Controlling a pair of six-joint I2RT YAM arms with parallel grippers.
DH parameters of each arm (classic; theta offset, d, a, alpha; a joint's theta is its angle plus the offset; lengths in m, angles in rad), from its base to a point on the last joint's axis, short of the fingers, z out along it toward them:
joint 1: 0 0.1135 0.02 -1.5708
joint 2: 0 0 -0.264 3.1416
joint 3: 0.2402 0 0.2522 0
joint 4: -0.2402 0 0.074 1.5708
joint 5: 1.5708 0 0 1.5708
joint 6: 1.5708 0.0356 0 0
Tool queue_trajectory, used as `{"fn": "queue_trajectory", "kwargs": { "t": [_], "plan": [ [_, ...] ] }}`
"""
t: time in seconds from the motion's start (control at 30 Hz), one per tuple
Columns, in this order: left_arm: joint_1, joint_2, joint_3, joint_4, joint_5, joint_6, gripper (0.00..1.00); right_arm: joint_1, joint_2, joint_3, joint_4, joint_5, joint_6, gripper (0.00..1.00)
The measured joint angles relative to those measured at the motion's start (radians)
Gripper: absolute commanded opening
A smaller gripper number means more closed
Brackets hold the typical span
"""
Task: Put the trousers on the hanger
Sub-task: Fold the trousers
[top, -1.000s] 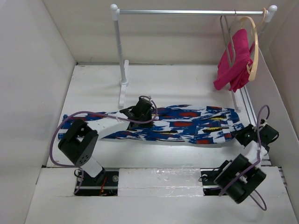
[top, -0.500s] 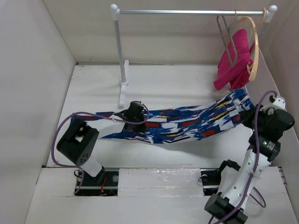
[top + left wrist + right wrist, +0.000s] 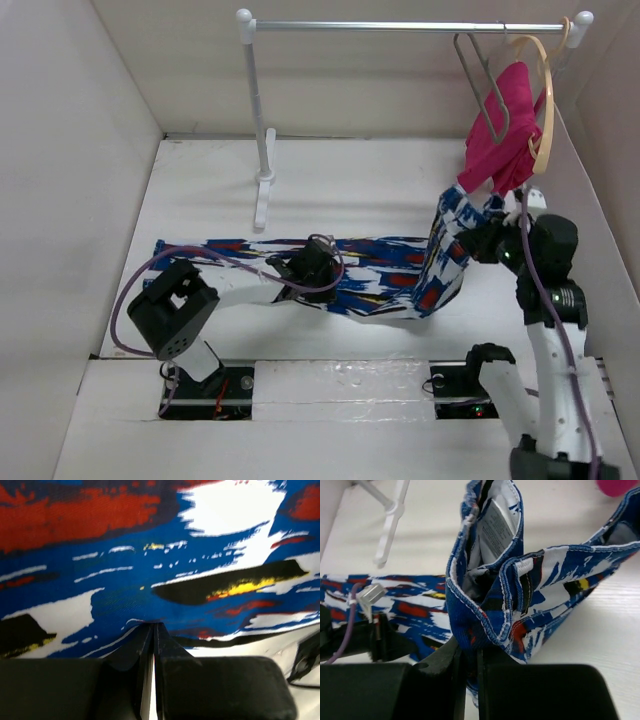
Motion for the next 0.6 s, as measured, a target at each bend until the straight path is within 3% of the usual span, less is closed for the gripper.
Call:
{"fn": "queue_trajectory", "kwargs": {
  "t": [0.13, 0.27, 0.47, 0.6],
  "plan": [
    [-0.001, 0.064, 0.044, 0.052, 0.021, -0.024, 0.0, 0.328, 0.18, 0.175, 0.032, 0.169, 0.023, 0.0],
    [-0.049, 0.134, 0.093, 0.121, 0.021, -0.06, 0.0, 0.564, 0.343, 0.361, 0.085, 0.294, 0.026, 0.0],
    [-0.158, 0.28, 0.261, 0.146, 0.018, -0.1, 0.0, 0.671, 0.51, 0.47, 0.183, 0.348, 0.034, 0.0],
    [-0.176, 0.243, 0.261, 0.086, -0.029, -0.101, 0.04, 0.679, 0.607, 0.504, 0.206, 0.347, 0.043, 0.0]
  ]
}}
